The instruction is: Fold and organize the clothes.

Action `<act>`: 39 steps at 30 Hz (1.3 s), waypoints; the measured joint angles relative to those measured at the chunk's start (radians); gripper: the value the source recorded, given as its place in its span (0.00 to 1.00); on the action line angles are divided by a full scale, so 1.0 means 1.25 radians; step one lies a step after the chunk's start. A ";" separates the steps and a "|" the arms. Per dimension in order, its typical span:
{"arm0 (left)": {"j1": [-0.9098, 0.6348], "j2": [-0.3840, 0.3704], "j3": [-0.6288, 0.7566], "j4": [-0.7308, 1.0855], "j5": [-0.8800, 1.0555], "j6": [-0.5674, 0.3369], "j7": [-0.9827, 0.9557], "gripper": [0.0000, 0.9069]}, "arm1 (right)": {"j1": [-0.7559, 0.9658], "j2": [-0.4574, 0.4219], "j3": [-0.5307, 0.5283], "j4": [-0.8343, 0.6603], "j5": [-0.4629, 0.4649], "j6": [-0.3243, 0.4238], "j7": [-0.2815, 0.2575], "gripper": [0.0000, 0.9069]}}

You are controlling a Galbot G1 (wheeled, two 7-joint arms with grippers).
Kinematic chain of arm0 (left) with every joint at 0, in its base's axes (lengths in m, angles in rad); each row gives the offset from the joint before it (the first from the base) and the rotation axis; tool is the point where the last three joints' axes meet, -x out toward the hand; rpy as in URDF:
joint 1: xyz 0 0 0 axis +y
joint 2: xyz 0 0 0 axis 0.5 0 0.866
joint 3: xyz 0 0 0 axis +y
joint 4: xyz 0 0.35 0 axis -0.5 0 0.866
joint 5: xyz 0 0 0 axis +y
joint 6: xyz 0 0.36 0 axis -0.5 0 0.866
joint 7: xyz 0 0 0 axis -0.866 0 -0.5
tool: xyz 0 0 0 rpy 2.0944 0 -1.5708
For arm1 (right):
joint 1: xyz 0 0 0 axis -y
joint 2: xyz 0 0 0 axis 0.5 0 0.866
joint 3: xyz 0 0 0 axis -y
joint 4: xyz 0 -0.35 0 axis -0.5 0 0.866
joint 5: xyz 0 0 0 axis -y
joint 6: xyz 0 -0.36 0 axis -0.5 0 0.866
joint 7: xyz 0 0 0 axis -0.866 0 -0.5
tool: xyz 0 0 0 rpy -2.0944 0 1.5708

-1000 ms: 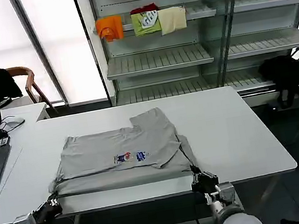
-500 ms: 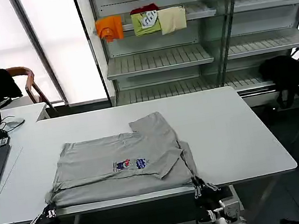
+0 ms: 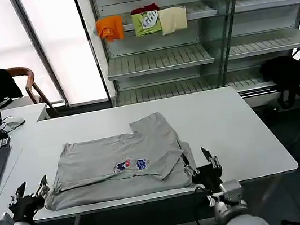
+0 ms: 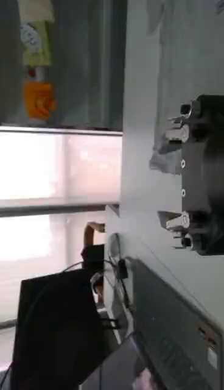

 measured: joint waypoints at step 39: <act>-0.525 0.088 0.244 0.643 0.159 -0.008 0.243 1.00 | 0.629 0.118 0.073 -0.886 0.017 0.107 -0.157 1.00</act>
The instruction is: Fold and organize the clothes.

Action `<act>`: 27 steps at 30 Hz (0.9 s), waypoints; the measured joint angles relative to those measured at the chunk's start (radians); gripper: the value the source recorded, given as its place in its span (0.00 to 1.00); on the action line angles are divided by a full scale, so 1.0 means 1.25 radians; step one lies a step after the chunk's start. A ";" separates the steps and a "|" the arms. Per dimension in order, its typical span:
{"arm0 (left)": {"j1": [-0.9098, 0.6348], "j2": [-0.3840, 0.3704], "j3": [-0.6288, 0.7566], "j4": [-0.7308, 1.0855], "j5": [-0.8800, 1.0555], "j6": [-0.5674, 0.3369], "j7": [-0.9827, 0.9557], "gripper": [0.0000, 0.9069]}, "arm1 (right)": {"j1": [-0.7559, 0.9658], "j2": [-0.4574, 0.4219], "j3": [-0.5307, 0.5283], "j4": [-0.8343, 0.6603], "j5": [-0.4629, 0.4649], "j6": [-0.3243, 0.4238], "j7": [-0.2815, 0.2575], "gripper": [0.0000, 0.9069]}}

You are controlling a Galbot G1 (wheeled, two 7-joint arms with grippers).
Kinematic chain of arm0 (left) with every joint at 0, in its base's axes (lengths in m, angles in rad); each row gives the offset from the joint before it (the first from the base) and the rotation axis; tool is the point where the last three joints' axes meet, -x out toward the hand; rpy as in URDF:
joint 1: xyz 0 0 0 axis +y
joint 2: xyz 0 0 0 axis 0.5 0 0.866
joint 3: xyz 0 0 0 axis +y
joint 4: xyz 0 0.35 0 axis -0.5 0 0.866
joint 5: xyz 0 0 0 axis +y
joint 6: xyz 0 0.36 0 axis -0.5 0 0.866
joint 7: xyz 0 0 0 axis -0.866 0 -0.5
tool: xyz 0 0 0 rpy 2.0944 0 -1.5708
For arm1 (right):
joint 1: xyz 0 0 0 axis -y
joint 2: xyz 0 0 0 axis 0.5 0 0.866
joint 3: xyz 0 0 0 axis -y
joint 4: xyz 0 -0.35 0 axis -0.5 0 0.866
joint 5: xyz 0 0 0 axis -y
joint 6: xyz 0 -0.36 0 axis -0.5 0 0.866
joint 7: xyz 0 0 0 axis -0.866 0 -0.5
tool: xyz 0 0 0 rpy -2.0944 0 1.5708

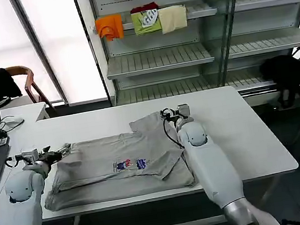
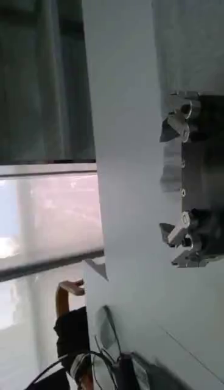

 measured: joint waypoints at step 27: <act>-0.053 -0.047 0.001 0.081 0.077 -0.021 0.011 1.00 | 0.064 0.000 -0.043 -0.188 0.010 0.078 -0.091 0.93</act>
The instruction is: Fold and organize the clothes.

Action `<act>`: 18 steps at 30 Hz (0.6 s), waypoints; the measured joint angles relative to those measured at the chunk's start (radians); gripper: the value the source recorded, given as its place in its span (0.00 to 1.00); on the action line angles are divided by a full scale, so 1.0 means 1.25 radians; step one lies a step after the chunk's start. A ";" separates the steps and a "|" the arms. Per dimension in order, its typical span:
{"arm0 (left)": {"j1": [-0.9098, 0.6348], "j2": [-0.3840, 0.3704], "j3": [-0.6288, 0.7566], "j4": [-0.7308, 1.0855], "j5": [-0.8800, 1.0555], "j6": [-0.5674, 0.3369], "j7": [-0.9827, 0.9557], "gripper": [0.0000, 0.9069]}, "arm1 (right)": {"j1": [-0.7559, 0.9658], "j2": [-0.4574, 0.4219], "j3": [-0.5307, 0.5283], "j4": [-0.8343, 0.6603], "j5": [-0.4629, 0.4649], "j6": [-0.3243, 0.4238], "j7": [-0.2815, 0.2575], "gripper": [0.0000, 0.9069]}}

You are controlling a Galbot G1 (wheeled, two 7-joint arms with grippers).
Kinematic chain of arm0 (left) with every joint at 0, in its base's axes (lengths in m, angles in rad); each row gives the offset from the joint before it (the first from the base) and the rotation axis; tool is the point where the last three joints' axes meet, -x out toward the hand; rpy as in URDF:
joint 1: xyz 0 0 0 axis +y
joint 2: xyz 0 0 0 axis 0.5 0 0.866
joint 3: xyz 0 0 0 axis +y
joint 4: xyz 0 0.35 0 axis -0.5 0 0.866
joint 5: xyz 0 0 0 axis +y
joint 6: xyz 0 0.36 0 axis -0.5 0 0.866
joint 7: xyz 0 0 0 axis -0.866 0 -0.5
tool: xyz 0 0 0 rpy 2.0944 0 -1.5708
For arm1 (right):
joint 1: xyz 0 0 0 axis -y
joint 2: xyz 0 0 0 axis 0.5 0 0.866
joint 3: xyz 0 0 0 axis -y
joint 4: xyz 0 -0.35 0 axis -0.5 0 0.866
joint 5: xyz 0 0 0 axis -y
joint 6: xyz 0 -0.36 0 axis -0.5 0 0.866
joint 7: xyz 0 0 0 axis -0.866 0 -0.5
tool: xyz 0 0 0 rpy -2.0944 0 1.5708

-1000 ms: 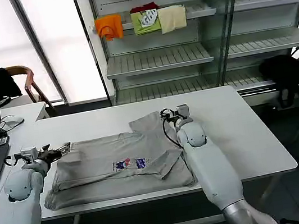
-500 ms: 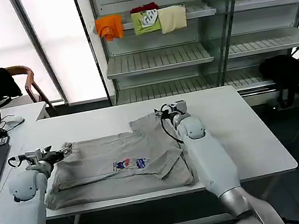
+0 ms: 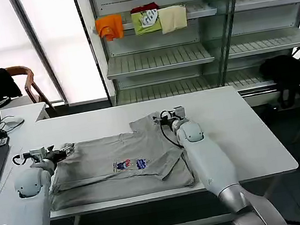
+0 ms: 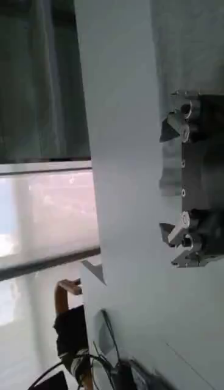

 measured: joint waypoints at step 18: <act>-0.029 -0.010 0.015 0.053 0.012 -0.005 0.009 0.93 | 0.004 0.000 -0.026 -0.035 -0.011 0.002 0.012 0.00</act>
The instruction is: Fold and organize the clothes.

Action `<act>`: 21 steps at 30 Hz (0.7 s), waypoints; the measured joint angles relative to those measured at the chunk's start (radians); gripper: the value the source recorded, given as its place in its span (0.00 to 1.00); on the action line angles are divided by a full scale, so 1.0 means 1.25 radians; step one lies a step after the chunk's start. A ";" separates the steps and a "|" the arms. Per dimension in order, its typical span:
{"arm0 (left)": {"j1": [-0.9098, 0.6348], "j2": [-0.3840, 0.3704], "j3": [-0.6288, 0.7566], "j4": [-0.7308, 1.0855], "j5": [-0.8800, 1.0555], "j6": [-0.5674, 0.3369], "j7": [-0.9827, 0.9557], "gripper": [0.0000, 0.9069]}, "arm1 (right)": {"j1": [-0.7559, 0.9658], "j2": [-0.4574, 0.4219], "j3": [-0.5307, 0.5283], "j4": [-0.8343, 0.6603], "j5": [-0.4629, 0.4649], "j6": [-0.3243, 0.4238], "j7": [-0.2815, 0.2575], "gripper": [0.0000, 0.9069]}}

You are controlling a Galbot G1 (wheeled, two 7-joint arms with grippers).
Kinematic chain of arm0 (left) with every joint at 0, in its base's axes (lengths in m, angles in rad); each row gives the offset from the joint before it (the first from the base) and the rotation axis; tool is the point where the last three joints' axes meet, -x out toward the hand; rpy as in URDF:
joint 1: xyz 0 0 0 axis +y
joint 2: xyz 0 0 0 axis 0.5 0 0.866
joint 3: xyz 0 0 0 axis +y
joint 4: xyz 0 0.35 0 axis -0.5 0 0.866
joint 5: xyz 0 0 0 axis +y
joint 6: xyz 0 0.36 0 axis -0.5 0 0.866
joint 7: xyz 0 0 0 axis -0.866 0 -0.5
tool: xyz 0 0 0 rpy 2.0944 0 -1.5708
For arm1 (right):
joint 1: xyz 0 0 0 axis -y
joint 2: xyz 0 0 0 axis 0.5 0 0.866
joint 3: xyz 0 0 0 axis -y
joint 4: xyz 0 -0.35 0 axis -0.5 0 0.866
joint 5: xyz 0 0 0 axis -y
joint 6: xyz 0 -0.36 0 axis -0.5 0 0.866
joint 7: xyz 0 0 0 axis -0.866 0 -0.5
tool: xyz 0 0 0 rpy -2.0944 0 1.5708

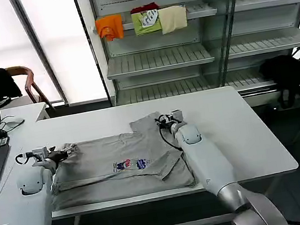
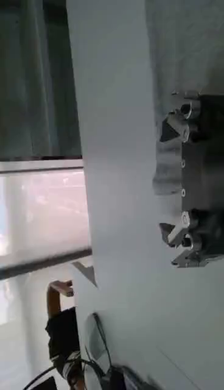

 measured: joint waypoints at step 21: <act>-0.009 -0.007 -0.005 0.029 -0.022 -0.002 0.011 0.08 | -0.021 0.000 -0.007 0.034 -0.010 -0.004 -0.025 0.00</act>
